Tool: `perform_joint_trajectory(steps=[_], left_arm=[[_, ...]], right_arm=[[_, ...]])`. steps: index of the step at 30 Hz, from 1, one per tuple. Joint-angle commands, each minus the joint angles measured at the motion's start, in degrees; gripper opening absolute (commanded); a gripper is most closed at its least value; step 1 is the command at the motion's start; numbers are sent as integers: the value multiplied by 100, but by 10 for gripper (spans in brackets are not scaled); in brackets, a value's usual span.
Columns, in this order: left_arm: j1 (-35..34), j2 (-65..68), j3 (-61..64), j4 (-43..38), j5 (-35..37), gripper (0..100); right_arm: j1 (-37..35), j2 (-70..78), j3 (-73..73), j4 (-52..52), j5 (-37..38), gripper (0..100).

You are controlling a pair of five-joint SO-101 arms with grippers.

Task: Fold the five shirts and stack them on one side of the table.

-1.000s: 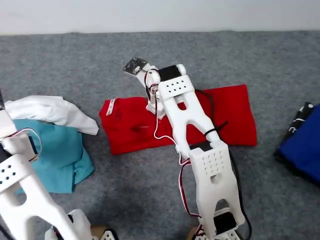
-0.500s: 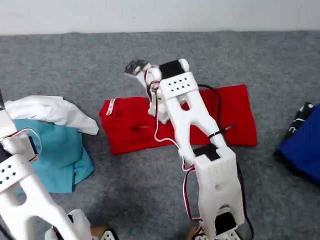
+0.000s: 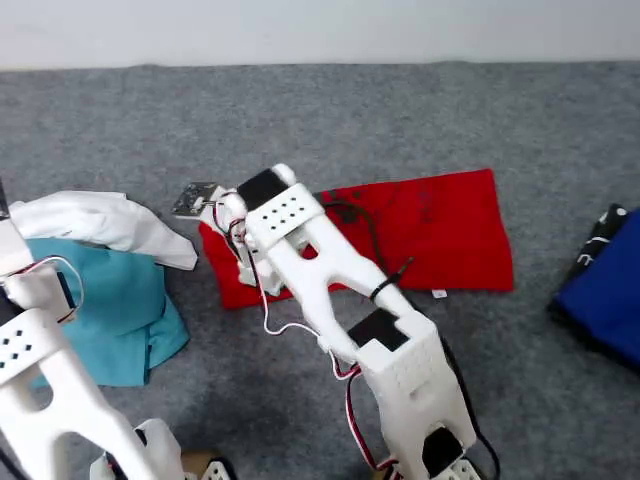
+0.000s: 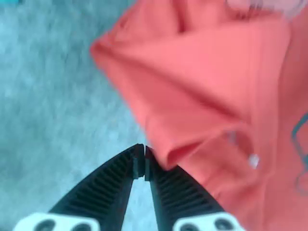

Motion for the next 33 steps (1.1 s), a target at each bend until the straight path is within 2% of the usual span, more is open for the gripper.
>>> perform_joint_trajectory(steps=[1,4,10,19,26,33], left_arm=[[0,-149,-4,-105,-26,2],[0,-149,-4,-79,-26,2],[0,-149,-4,-70,-26,2],[-9,-149,-4,-70,-35,2],[-9,-149,-13,-70,-44,2],[-9,-149,-4,-70,-44,2]], right_arm=[[22,154,-413,-585,-53,9],[110,558,-747,-954,-44,9],[242,1218,-1644,-945,-35,9],[224,1279,-3640,1042,-53,9],[646,1138,-3147,1033,-44,9],[752,1033,-2303,998,-62,9]])
